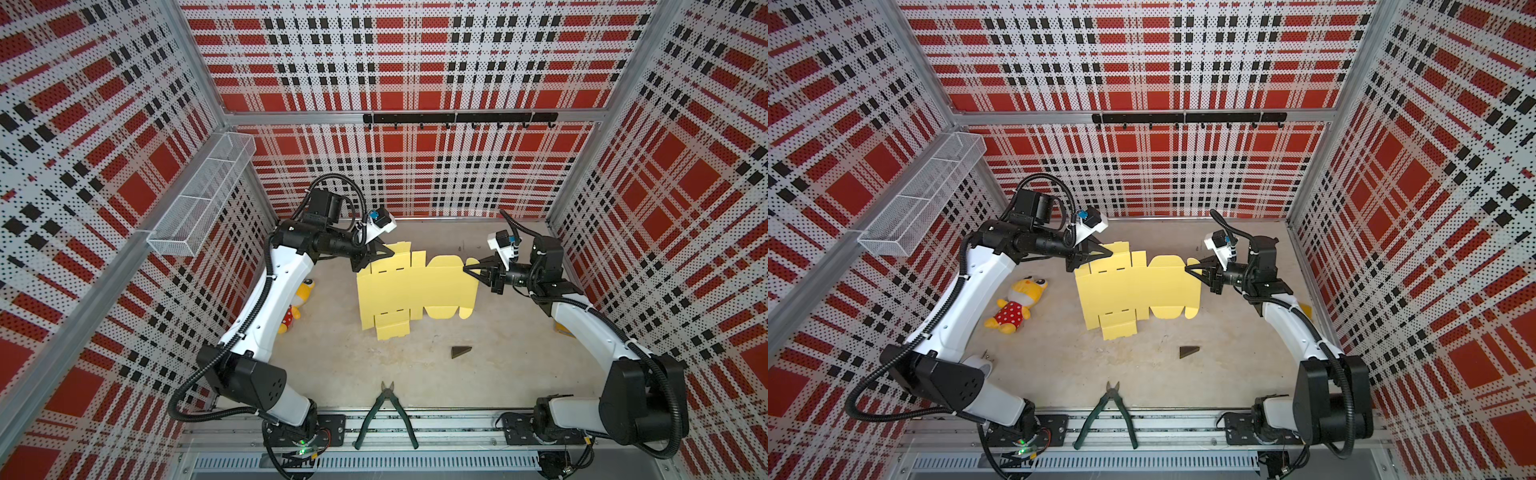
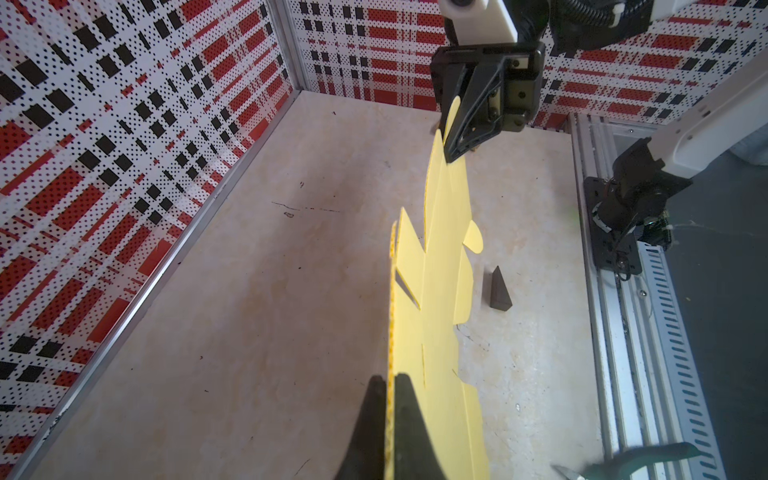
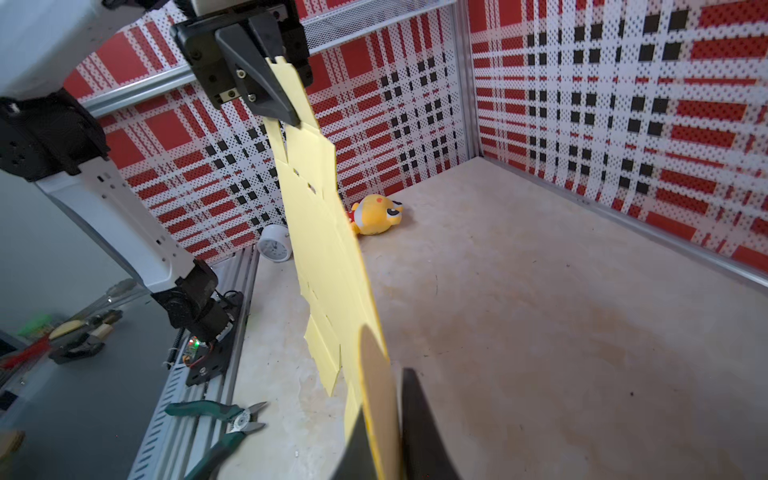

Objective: Fold the paper box
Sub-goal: 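Hold the blank upright with both grippers and raise it higher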

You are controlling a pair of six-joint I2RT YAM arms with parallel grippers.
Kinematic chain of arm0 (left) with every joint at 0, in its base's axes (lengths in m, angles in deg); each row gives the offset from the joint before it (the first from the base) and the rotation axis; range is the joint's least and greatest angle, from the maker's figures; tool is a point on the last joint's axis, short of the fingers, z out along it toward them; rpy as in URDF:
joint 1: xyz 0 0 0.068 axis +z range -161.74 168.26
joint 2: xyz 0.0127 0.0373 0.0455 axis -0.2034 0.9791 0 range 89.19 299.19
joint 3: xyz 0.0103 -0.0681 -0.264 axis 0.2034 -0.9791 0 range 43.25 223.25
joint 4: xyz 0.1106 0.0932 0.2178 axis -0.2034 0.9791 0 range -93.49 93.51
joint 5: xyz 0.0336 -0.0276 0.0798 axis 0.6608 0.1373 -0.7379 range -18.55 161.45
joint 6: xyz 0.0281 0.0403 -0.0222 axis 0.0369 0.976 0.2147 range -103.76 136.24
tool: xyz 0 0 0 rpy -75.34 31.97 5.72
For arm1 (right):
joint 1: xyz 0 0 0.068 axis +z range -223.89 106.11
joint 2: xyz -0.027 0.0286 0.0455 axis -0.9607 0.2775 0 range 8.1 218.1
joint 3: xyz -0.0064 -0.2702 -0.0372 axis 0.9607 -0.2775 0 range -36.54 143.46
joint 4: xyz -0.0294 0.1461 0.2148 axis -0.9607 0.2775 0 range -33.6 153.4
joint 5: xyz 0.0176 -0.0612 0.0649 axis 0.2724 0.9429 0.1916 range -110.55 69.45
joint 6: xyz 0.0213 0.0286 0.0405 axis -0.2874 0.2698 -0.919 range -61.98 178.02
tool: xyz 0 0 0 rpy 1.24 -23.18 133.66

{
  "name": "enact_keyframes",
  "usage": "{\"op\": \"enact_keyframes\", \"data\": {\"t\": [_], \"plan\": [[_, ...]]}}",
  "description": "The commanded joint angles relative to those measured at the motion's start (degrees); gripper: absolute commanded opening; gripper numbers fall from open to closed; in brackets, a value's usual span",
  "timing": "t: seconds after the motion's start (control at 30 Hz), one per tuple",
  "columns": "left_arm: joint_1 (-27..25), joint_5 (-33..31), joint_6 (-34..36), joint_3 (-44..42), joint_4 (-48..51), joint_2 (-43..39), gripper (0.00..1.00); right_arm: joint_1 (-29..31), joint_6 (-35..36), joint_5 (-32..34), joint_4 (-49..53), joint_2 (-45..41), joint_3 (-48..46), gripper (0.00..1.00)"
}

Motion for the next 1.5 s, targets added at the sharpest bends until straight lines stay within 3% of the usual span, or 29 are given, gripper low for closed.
{"op": "enact_keyframes", "data": {"t": [0.0, 0.07, 0.1, 0.2, 0.33, 0.43, 0.67, 0.8, 0.93, 1.07, 1.37, 1.47], "plan": [[1.52, 2.36, -3.64, 1.04, -2.73, -0.4, 0.26, 0.0, 4.57, -2.06, 1.84, 0.39, 1.57, 0.0], [3.95, 3.93, -6.95, 1.05, -4.9, -0.69, 0.37, -0.34, 5.77, -2.07, 3.49, 0.01, 2.02, 0.0], [5.61, 4.98, -9.11, 0.94, -6.54, -0.97, 0.52, -0.65, 5.74, -2.14, 3.65, -0.16, 2.15, 0.0], [10.91, 7.77, -18.3, -1.55, -14.2, -2.31, 0.72, -1.1, 4.01, -2.78, 1.85, -0.7, 2.07, 0.0], [17.1, 12.42, -37.14, -12.67, -33.56, -5.5, 0.77, -1.32, -5.39, -4.55, -9.95, -1.52, -0.18, 0.0], [20.29, 16.03, -49.82, -23.51, -50.95, -7.0, 0.79, -1.32, -19.32, -5.01, -28.48, -1.22, -3.71, 0.0], [22.09, 24.19, -78.45, -42.42, -99.42, -7.89, 0.83, -1.32, -46.44, -3.44, -60.6, 4.58, -6.48, 0.0], [21.27, 27.39, -78.67, -44.01, -101.17, -8.2, 0.83, -1.32, -59.27, -0.96, -77.2, 8.77, -6.57, 0.0], [20.65, 27.42, -76.47, -45.34, -100.51, -8.17, 0.83, -0.62, -60.5, -0.27, -77.71, 10.96, -5.91, 0.0], [19.97, 25.83, -76.31, -45.09, -99.73, -7.84, 0.75, -0.48, -60.54, 0.29, -77.66, 11.73, -5.84, 0.0], [18.77, 23.77, -76.84, -43.13, -98.9, -6.89, 0.28, -0.18, -60.34, 0.72, -77.64, 12.83, -5.97, 0.0], [18.86, 23.4, -76.78, -42.78, -98.88, -6.81, 0.1, -0.09, -60.26, 0.55, -77.66, 12.91, -6.24, 0.11]]}}
